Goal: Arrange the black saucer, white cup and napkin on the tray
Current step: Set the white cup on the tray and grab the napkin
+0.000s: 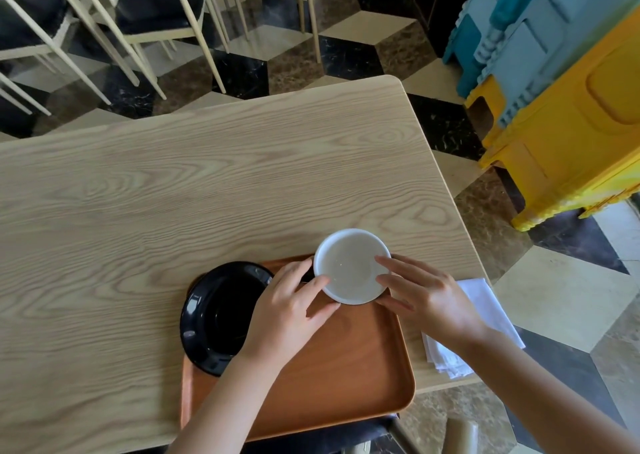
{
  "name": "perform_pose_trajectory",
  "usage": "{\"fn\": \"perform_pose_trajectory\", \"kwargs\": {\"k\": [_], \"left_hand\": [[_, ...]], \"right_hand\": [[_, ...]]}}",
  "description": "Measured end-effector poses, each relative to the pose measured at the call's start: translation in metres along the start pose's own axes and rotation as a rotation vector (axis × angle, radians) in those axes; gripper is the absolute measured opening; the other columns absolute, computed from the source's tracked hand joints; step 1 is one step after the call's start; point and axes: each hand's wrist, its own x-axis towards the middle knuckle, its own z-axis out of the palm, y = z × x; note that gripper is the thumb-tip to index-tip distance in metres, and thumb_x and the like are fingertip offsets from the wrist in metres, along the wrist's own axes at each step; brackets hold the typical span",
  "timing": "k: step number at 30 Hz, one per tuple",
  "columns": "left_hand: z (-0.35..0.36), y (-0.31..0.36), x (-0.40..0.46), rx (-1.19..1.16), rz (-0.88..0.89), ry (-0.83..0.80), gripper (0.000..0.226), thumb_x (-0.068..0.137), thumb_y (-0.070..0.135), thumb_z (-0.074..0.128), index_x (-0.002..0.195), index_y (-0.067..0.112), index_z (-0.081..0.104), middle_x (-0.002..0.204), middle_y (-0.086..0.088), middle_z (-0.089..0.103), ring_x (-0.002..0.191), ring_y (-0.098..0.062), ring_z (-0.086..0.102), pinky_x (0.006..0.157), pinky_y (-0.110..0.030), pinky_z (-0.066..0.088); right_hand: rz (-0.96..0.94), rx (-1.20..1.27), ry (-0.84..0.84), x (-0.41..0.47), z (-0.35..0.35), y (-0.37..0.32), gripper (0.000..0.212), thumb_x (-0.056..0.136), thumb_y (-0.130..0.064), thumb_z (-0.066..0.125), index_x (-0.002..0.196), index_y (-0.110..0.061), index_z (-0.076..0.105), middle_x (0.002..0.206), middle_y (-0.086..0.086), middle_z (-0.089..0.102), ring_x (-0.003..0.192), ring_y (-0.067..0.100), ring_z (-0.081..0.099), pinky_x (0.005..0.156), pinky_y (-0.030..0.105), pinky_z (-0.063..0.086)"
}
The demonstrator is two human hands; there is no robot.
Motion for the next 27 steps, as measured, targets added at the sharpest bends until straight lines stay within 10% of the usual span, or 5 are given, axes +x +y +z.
{"fn": "perform_pose_trajectory", "kwargs": {"k": [12, 17, 22, 27], "left_hand": [[-0.006, 0.010, -0.007, 0.023, -0.044, -0.099, 0.044, 0.083, 0.041, 0.058, 0.114, 0.011, 0.063, 0.130, -0.019, 0.055, 0.120, -0.029, 0.053, 0.098, -0.040, 0.048], [-0.009, 0.041, -0.014, -0.044, 0.075, 0.014, 0.045, 0.092, 0.032, 0.048, 0.129, 0.007, 0.051, 0.138, -0.016, 0.047, 0.128, -0.024, 0.044, 0.105, -0.036, 0.040], [0.018, 0.099, -0.021, -0.042, 0.206, -0.156, 0.050, 0.091, 0.034, 0.044, 0.136, 0.014, 0.042, 0.145, -0.013, 0.039, 0.134, -0.023, 0.036, 0.107, -0.040, 0.038], [0.048, 0.133, -0.025, 0.114, 0.257, -0.389, 0.052, 0.085, 0.043, 0.042, 0.134, 0.023, 0.045, 0.143, -0.016, 0.043, 0.130, -0.025, 0.043, 0.100, -0.045, 0.041]], "right_hand": [[0.064, -0.069, -0.033, -0.005, -0.005, -0.010, 0.034, 0.066, -0.017, 0.084, 0.097, -0.008, 0.071, 0.117, 0.010, 0.068, 0.104, 0.027, 0.065, 0.069, 0.036, 0.060], [0.089, -0.141, 0.009, -0.024, -0.024, -0.015, 0.036, 0.086, -0.031, 0.055, 0.110, -0.007, 0.067, 0.123, 0.016, 0.062, 0.115, 0.032, 0.058, 0.091, 0.043, 0.050], [0.346, -0.232, -0.062, -0.076, -0.045, -0.008, 0.047, 0.089, -0.038, 0.043, 0.123, -0.009, 0.058, 0.137, 0.019, 0.049, 0.128, 0.036, 0.044, 0.099, 0.052, 0.044], [0.659, -0.203, -0.187, -0.115, -0.049, 0.002, 0.053, 0.079, -0.027, 0.071, 0.127, -0.012, 0.055, 0.141, 0.022, 0.043, 0.130, 0.040, 0.039, 0.099, 0.054, 0.043]]}}
